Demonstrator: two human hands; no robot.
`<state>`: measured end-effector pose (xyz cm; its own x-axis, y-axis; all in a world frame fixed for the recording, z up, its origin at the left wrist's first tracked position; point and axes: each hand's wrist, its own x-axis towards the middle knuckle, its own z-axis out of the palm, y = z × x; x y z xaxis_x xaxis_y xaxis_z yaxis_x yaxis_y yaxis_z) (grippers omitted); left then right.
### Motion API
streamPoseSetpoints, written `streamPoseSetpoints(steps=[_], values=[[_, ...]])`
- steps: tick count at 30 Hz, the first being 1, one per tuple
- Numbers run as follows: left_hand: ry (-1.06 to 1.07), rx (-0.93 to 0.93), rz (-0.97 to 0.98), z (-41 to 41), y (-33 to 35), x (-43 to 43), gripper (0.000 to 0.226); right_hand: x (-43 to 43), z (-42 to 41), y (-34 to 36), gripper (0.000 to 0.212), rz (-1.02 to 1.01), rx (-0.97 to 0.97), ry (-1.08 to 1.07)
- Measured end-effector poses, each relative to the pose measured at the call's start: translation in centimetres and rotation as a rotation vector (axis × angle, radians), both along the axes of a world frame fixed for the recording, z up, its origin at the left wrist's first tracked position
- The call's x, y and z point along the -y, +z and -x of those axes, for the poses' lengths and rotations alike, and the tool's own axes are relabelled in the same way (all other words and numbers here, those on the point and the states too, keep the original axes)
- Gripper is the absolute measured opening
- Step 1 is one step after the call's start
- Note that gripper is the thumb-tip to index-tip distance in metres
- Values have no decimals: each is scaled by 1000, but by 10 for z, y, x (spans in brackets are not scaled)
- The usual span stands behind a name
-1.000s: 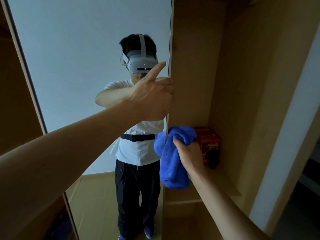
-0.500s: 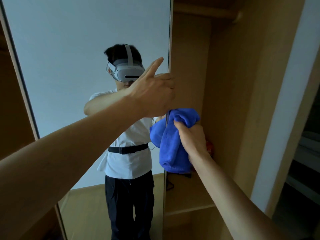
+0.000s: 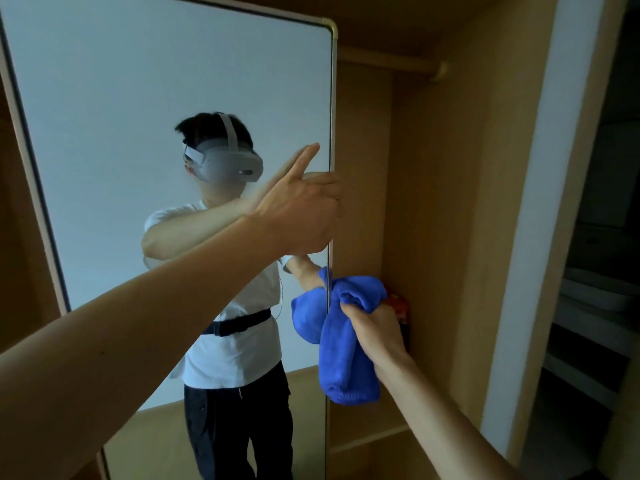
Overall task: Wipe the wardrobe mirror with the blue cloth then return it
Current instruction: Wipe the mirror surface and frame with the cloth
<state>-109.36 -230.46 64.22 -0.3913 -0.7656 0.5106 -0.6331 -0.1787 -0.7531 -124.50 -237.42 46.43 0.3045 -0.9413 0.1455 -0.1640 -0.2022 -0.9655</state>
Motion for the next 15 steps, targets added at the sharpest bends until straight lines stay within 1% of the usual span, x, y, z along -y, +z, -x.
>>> streamPoseSetpoints(steps=[2, 4, 6, 8, 10, 13, 15], values=[[-3, -3, 21, 0, 3, -2, 53, 0, -3, 15, 30, 33, 43, -90], [43, 1, 14, 2, 9, -6, 54, -2, -5, 35, 27, 77, 83, -118], [87, 21, 17, 6, 16, -8, 44, -4, -9, 58, 25, 121, 123, -123], [45, -11, 39, 15, 23, -11, 36, -5, -10, 80, 26, 183, 155, -133], [18, -48, 50, 23, 26, -14, 34, -7, -8, 93, 27, 226, 177, -130], [30, -34, 69, 23, 25, -17, 39, -12, -4, 83, 26, 158, 186, -145], [38, -25, 60, 21, 22, -18, 42, -17, -2, 59, 27, 118, 131, -139]])
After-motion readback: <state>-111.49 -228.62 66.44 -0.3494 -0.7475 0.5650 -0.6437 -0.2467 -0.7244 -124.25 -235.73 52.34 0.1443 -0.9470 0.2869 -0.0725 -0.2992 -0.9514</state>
